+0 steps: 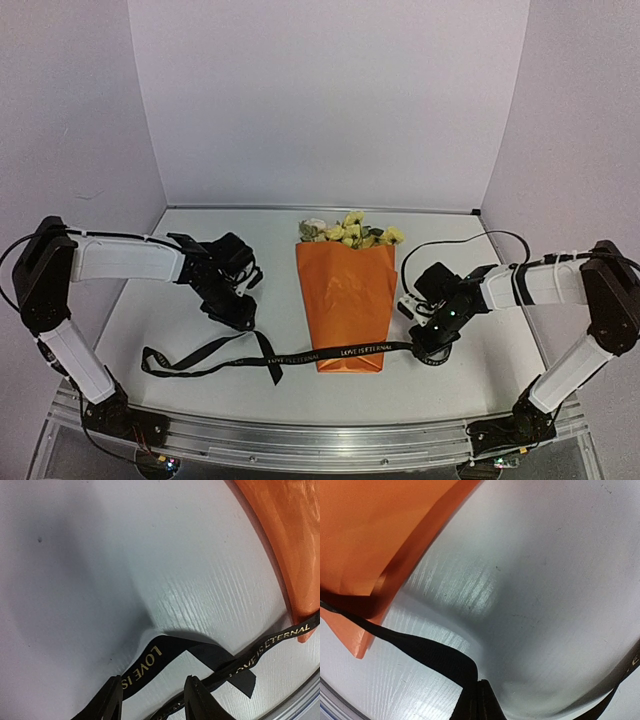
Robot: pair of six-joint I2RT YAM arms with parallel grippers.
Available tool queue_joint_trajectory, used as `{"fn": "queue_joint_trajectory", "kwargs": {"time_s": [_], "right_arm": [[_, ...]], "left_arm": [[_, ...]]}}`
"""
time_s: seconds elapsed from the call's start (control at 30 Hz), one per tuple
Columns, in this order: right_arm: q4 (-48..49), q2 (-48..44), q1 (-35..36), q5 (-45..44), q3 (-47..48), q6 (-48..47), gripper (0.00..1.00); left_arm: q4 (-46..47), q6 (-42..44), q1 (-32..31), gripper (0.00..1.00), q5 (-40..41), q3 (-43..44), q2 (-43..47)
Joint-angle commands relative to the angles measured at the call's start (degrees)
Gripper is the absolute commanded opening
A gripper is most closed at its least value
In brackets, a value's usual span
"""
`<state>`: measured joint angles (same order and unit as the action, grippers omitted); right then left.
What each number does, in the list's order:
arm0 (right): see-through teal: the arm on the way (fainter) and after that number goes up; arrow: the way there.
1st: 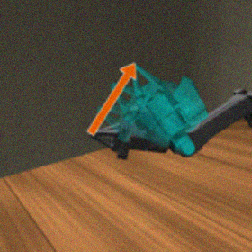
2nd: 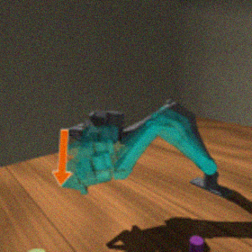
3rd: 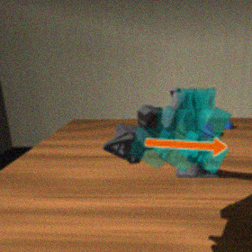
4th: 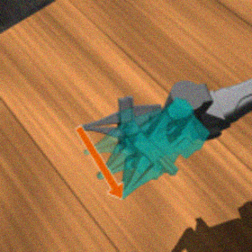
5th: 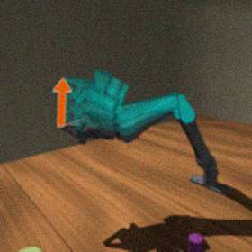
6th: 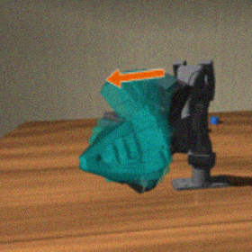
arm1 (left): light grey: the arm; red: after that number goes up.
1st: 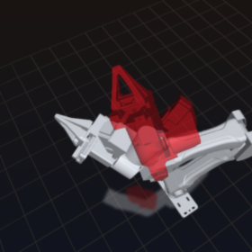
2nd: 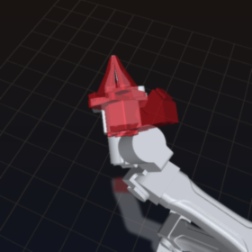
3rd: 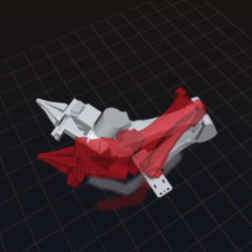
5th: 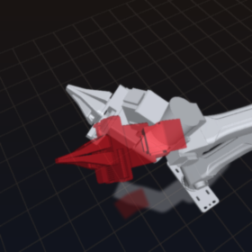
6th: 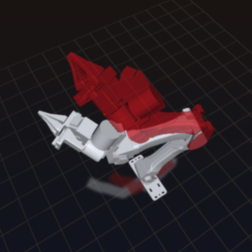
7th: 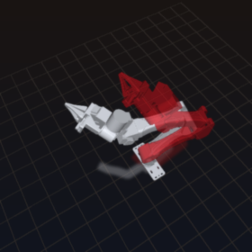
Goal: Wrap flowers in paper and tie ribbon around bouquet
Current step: Straighten the ribbon at the center of the board.
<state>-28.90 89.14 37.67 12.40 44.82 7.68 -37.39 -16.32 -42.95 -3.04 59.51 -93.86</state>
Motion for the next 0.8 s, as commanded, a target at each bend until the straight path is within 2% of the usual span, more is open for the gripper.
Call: {"fn": "queue_joint_trajectory", "kwargs": {"time_s": [0.0,0.3,0.4,0.47,0.57,0.63,0.67,0.77], "right_arm": [[-0.89,-1.89,-0.05,-1.5,-0.08,0.74,0.02],[-0.89,-2.74,-0.05,-2.66,-0.78,1.02,0.02],[-0.89,-3.03,-0.05,-3.51,-0.97,1.29,0.02],[-1.03,-3.44,-0.05,-4.91,-1.07,1.78,0.01],[-2.18,-4.16,-0.05,-8.69,-0.96,2.69,0.0],[-4.21,-5.08,-0.1,-12.54,-0.66,3.39,0.0],[-5.76,-5.69,-0.19,-15.62,-0.37,3.84,0.0],[-11.11,-8.03,-1.34,-25.07,0.54,5.68,0.0]], "left_arm": [[-0.14,1.79,-1.29,0.45,1.22,0.84,-2.85],[1.12,2.34,-1.35,0.44,1.98,-0.04,-6.64],[1.95,2.1,-1.34,0.41,2.37,-0.26,-7.65],[2.5,1.54,-1.29,0.33,4.0,-0.52,-7.93],[2.94,-0.59,-0.83,0.14,8.92,-1.06,-7.49],[3.2,-2.77,0.48,0.04,12.28,-1.34,-6.17],[3.25,-4.31,1.56,0.01,14.94,-1.59,-5.15],[2.46,-10.63,6.67,0.0,22.99,-2.78,-0.28]]}}
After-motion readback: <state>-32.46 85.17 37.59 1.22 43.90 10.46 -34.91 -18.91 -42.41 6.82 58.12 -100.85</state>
